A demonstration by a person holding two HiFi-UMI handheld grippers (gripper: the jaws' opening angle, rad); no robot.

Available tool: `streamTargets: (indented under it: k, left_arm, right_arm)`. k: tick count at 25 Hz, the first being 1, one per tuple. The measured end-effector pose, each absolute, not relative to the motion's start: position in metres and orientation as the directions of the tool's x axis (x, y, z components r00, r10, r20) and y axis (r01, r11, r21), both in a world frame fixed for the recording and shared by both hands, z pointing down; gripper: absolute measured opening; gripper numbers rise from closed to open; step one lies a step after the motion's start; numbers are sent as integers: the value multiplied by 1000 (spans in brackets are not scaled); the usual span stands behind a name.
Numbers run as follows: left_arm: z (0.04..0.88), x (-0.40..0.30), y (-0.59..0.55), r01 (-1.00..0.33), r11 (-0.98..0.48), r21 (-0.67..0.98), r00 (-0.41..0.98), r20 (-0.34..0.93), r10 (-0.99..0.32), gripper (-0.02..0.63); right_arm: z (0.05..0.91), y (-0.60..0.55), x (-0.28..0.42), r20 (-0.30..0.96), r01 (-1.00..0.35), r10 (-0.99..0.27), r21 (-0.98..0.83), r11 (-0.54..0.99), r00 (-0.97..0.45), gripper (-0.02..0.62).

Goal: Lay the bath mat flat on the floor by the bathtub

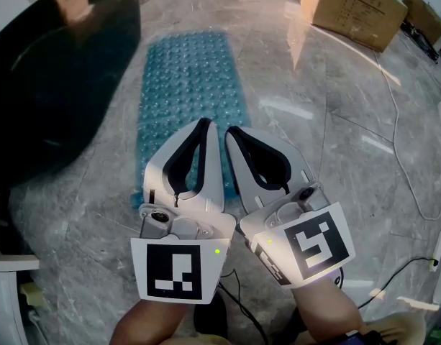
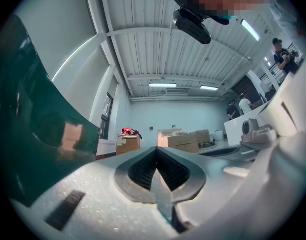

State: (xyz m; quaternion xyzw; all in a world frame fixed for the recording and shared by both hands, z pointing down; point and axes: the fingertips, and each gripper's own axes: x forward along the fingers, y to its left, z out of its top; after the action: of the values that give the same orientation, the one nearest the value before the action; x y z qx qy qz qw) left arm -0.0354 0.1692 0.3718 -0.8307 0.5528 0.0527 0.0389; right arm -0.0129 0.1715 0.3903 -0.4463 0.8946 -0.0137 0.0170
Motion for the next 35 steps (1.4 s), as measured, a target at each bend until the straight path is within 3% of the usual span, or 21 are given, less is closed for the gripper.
streamTargets:
  k: [35]
  left_arm:
    - [369, -38, 171, -923, -384, -19, 383, -135, -914, -9]
  right_arm:
    - [385, 170, -12, -34, -809, -809, -21, 588, -587, 9]
